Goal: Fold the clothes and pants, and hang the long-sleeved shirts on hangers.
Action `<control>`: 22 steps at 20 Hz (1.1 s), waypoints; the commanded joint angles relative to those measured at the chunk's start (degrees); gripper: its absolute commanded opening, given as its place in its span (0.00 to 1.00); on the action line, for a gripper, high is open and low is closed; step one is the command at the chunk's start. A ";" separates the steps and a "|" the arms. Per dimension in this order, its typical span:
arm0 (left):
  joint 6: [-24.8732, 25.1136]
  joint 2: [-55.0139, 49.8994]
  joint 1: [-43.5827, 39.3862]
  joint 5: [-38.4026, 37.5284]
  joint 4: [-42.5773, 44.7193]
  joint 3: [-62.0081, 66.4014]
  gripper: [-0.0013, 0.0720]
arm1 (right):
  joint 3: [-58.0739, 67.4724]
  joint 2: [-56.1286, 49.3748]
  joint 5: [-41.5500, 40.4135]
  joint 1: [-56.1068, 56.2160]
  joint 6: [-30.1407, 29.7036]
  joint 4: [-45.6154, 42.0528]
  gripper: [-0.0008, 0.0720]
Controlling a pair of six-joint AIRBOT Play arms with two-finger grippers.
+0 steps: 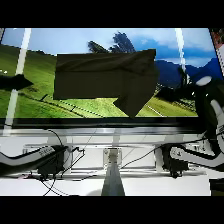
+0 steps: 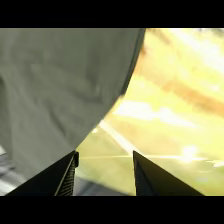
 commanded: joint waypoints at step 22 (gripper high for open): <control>0.07 -2.38 -3.21 11.93 -11.39 -23.39 0.78 | -7.50 1.86 -19.50 16.65 -0.90 14.82 0.03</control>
